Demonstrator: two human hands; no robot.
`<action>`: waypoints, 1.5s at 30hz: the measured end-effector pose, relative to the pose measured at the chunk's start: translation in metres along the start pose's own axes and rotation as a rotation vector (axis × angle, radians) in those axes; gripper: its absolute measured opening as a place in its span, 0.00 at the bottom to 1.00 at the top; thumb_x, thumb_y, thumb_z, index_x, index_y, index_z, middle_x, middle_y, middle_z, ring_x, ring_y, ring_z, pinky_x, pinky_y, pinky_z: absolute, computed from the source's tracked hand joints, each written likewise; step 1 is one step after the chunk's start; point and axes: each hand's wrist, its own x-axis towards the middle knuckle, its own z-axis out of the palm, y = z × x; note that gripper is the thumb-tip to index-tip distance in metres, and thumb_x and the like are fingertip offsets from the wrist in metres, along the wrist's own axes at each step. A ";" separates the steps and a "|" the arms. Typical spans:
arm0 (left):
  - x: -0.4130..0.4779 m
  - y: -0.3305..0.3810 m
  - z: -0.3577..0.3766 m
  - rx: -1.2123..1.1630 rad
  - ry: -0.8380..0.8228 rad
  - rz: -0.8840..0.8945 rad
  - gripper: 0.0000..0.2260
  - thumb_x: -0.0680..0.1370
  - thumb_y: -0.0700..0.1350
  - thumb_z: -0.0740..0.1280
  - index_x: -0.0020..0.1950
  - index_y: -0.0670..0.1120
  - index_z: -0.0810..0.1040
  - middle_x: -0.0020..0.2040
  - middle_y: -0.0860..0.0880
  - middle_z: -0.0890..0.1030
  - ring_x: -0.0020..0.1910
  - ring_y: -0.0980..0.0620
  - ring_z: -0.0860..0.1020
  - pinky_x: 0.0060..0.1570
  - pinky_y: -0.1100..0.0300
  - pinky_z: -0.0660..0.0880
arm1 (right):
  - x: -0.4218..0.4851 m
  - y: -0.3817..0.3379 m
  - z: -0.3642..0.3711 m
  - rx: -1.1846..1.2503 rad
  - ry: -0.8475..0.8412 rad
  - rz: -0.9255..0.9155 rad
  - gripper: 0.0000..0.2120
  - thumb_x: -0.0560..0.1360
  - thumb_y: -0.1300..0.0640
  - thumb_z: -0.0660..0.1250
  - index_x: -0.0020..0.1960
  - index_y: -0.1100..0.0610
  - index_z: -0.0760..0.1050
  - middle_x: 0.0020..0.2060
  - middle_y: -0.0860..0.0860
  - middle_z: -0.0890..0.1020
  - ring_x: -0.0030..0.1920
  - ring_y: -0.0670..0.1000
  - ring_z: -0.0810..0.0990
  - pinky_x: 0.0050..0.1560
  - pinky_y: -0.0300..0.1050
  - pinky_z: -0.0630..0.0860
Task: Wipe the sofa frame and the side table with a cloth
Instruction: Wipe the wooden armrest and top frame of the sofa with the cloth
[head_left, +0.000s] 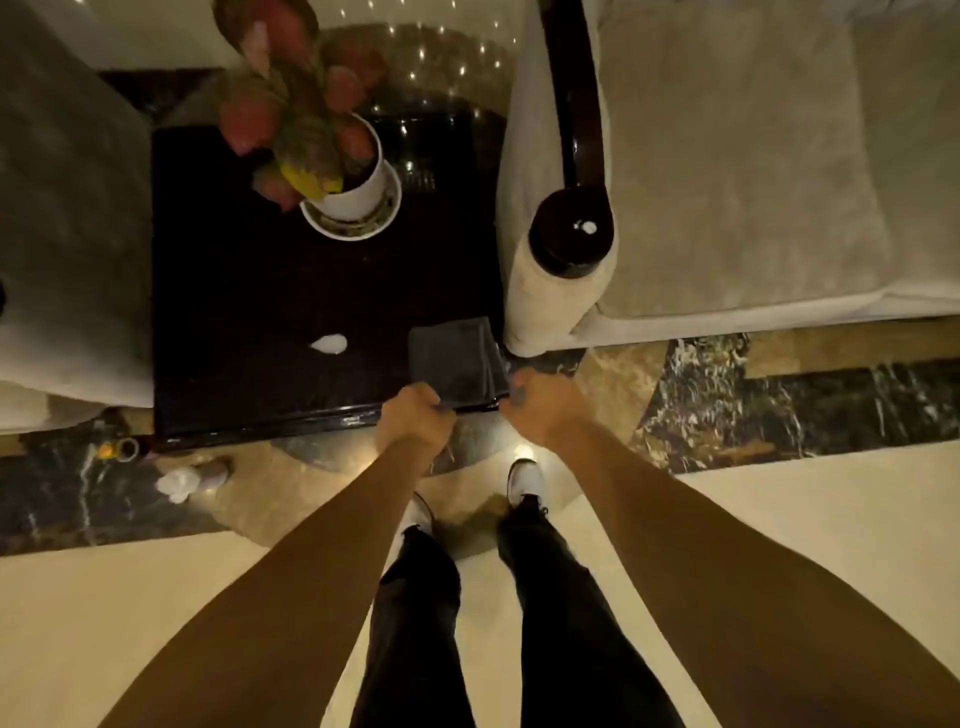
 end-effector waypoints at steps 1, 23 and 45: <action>0.031 0.002 0.015 -0.041 0.045 -0.008 0.15 0.75 0.48 0.68 0.61 0.47 0.76 0.56 0.42 0.80 0.54 0.40 0.79 0.54 0.48 0.78 | 0.033 0.011 0.008 0.046 0.055 -0.011 0.15 0.78 0.46 0.62 0.56 0.57 0.74 0.51 0.59 0.81 0.53 0.62 0.80 0.52 0.56 0.79; 0.153 -0.011 0.067 -0.540 0.215 -0.220 0.09 0.74 0.46 0.71 0.40 0.42 0.76 0.42 0.40 0.81 0.46 0.39 0.81 0.50 0.45 0.79 | 0.152 0.029 0.071 0.622 0.190 0.063 0.12 0.76 0.57 0.70 0.58 0.57 0.75 0.51 0.56 0.83 0.55 0.61 0.81 0.53 0.48 0.77; 0.096 0.198 0.011 -0.452 0.535 0.336 0.09 0.79 0.52 0.64 0.44 0.49 0.77 0.33 0.55 0.76 0.31 0.59 0.75 0.32 0.67 0.67 | 0.092 0.052 -0.156 -0.066 0.746 -0.320 0.32 0.81 0.42 0.56 0.80 0.51 0.52 0.80 0.60 0.54 0.79 0.62 0.52 0.77 0.60 0.54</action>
